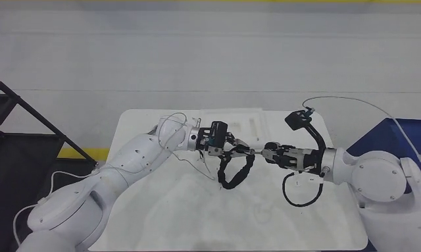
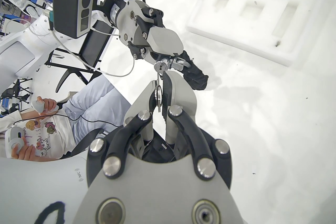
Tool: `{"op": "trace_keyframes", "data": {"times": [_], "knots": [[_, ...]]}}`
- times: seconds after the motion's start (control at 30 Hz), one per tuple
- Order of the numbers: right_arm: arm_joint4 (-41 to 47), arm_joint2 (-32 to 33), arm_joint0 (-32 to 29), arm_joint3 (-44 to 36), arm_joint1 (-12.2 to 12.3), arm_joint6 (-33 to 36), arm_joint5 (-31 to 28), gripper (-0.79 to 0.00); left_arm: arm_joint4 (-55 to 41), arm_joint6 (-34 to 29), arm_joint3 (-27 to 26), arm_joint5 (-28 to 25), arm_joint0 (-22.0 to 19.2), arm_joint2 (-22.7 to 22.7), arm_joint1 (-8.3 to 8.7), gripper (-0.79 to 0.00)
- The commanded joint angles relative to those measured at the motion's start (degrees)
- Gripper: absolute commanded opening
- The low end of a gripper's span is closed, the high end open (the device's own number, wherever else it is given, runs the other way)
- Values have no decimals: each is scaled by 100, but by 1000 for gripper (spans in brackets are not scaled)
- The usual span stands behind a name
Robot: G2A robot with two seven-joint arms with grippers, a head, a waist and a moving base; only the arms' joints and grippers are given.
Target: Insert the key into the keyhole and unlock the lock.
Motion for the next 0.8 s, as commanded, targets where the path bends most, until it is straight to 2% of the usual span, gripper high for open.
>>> {"op": "trace_keyframes", "data": {"times": [0.0,0.3,0.77], "knots": [[-18,-23,4,-4,8,-24,2,-785,0,6,59,6,-15,21,-45,-785],[-24,-45,-1,43,46,-61,10,-785,-37,-36,112,-36,-86,107,-133,-785],[81,111,-142,35,121,-86,-72,-785,-74,9,146,8,-56,114,-134,-785]]}}
